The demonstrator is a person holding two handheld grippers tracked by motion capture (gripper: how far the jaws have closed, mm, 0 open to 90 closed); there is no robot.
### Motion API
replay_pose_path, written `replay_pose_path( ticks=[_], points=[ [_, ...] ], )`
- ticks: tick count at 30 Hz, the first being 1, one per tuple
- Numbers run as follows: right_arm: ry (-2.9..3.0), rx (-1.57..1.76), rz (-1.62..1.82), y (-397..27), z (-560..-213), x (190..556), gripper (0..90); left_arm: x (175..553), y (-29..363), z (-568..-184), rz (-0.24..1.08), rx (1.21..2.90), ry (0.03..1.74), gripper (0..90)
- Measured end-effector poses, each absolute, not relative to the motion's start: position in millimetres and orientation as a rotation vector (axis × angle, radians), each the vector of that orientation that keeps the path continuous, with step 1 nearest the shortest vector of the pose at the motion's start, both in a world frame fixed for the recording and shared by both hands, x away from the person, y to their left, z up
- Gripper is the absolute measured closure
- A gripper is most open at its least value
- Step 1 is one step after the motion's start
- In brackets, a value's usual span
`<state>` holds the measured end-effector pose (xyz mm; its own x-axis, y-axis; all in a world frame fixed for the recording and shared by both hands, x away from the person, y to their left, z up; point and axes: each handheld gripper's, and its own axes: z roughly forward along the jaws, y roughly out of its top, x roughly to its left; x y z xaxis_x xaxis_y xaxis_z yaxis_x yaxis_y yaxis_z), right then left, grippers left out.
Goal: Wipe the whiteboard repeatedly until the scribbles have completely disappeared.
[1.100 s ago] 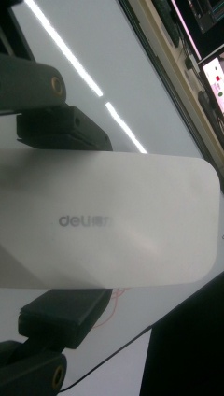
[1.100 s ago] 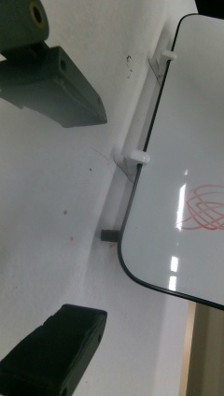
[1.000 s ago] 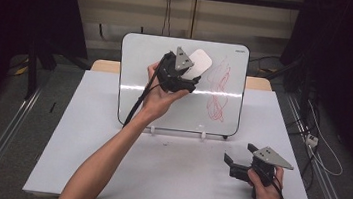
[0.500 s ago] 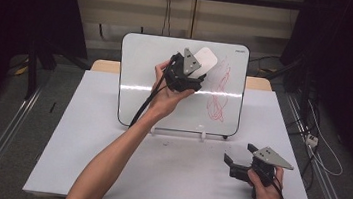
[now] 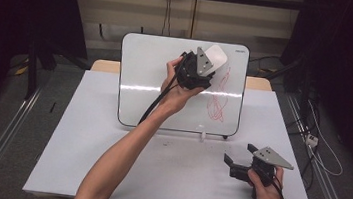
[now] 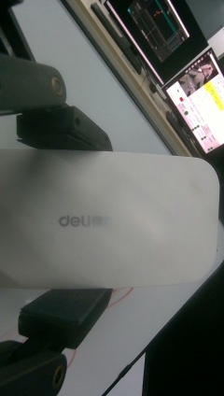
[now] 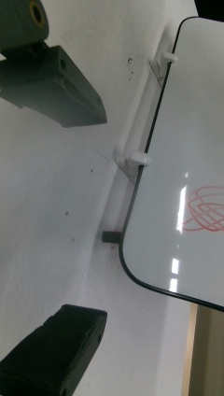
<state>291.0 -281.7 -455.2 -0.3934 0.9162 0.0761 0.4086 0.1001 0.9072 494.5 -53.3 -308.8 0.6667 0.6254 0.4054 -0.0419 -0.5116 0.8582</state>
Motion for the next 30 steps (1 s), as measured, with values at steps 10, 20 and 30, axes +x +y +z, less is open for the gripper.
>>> replay_pose_path(
  ticks=[10,20,30],
  points=[
    [1.856,1.292,1.261,-283.0,-455.7,291.1,6.1,502.9,-66.3,-314.5,0.949,1.967,0.46,31.0],
    [1.854,1.296,1.257,-283.0,-455.8,291.3,6.1,508.1,-72.4,-316.2,1.06,2.002,0.48,31.0],
    [1.856,1.298,1.26,-282.7,-455.9,291.3,6.1,507.0,-75.3,-318.2,1.095,2.001,0.482,31.0]
  ],
)
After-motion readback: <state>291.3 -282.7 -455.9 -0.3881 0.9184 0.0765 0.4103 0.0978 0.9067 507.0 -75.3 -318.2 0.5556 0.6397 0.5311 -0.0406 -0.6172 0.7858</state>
